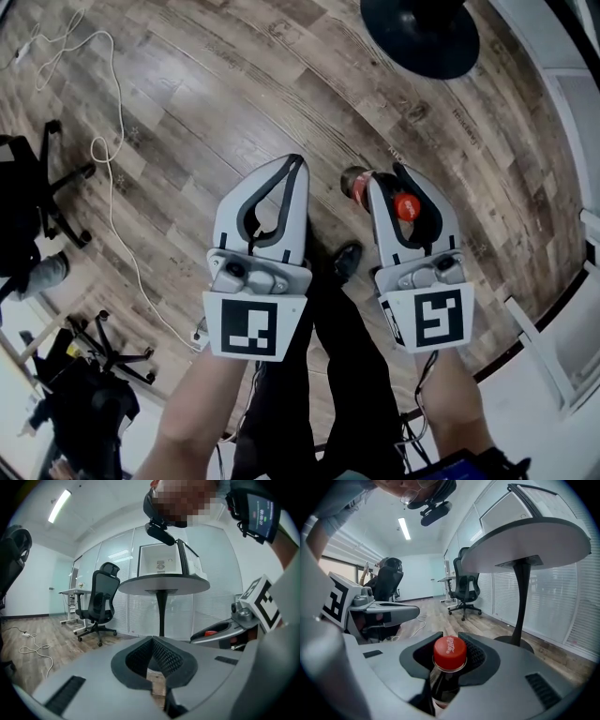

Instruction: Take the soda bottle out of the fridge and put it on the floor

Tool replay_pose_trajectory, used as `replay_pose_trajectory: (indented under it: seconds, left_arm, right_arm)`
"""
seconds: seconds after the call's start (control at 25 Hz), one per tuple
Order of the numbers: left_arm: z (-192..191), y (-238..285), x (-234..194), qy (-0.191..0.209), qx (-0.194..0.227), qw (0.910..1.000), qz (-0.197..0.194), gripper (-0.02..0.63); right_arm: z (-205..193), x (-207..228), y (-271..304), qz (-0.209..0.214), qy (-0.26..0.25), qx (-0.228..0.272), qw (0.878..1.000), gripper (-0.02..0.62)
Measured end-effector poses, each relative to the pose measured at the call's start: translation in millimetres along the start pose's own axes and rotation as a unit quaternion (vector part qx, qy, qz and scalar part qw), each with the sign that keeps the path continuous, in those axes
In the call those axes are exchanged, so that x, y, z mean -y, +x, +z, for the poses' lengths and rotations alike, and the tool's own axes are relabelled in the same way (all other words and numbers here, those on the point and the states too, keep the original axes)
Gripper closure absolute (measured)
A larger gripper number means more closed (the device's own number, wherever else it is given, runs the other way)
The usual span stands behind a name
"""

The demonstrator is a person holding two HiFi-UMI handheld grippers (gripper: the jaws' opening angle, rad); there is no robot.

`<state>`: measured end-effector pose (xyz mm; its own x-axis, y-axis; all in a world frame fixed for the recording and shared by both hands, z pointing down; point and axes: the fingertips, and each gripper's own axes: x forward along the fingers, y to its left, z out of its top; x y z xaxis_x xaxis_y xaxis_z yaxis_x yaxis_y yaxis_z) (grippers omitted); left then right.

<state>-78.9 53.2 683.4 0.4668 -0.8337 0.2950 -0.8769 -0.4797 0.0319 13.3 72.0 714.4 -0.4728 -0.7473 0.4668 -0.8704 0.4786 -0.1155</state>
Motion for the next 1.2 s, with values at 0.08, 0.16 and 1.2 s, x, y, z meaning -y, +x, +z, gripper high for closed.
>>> replay_pose_trajectory:
  seconds: [0.08, 0.16, 1.2]
  left_arm:
    - [-8.1, 2.7, -0.3, 0.001, 0.000, 1.0000, -0.002, 0.589]
    - [-16.1, 6.9, -0.6, 0.002, 0.002, 1.0000, -0.002, 0.589]
    - [-104.3, 35.8, 11.9, 0.005, -0.013, 0.9998, -0.013, 0.589]
  right_arm:
    - [-9.0, 1.1, 3.7, 0.003, -0.003, -0.004, 1.000, 0.482]
    - [-17.4, 2.9, 7.9, 0.004, -0.005, -0.005, 1.000, 0.482]
    - [-139.7, 41.6, 51.2, -0.023, -0.008, -0.014, 1.000, 0.482]
